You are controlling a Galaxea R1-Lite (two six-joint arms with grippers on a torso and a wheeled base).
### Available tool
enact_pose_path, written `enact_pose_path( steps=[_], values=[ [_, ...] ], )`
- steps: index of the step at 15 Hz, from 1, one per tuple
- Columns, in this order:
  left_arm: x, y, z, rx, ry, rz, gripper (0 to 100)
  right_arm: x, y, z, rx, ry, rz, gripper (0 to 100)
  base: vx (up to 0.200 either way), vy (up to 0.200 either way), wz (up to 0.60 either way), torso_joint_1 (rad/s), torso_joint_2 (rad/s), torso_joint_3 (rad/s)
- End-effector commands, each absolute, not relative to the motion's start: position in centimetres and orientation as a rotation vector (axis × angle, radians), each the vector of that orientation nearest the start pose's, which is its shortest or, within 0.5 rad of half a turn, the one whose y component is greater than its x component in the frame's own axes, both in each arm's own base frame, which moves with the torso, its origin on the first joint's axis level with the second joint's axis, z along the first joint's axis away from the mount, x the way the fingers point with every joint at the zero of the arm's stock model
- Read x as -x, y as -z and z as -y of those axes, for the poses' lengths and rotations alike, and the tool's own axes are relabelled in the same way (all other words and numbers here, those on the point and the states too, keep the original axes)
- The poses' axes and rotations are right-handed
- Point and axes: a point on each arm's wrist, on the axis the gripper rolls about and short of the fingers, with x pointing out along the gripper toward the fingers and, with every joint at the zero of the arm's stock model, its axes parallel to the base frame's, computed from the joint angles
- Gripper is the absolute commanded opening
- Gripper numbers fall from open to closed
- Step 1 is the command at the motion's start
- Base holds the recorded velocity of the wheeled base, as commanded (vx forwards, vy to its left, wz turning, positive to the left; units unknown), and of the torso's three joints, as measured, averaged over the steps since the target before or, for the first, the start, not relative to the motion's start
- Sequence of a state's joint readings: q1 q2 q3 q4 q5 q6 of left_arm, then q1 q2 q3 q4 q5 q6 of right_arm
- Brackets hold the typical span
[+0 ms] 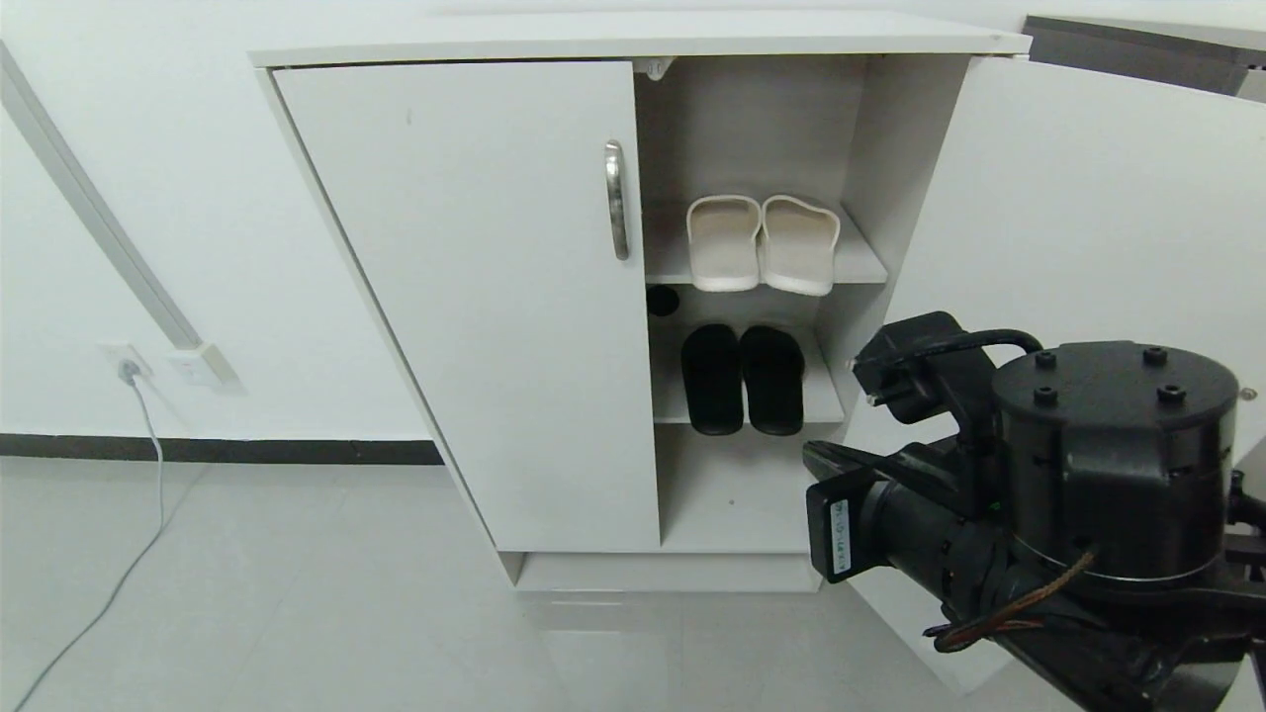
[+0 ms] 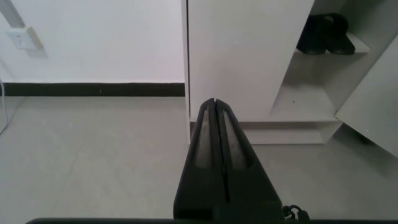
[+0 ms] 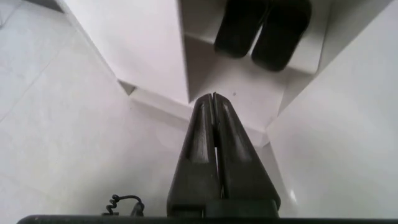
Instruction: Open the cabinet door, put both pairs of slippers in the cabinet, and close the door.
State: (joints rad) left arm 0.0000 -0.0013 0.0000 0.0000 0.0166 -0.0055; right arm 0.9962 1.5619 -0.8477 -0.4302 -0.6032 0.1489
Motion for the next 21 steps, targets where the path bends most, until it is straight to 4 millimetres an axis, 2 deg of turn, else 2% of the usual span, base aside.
enact_pose_path(
  steps=[1, 4, 7, 21],
  values=[
    [2.3, -7.5, 0.0, 0.006, -0.017, 0.0, 0, -16.4, -20.9, -22.2, 0.069, -0.358, -0.242, 0, -0.2, 0.0, 0.0, 0.002, 0.0, 0.002],
    [2.3, -7.5, 0.0, 0.006, -0.017, 0.0, 0, -17.5, -19.8, -22.1, 0.074, -0.339, -0.261, 0, -0.067, 0.0, 0.0, 0.001, 0.0, -0.001],
    [2.3, -7.5, 0.0, 0.006, -0.017, 0.0, 0, -17.6, -19.1, -21.7, 0.108, -0.336, -0.264, 0, 0.0, 0.0, 0.0, 0.0, 0.0, 0.0],
    [2.3, -7.5, 0.0, 0.008, -0.018, 0.0, 0, -17.8, -18.7, -21.5, 0.119, -0.332, -0.278, 0, 0.0, 0.0, 0.0, 0.0, 0.0, 0.0]
  ],
)
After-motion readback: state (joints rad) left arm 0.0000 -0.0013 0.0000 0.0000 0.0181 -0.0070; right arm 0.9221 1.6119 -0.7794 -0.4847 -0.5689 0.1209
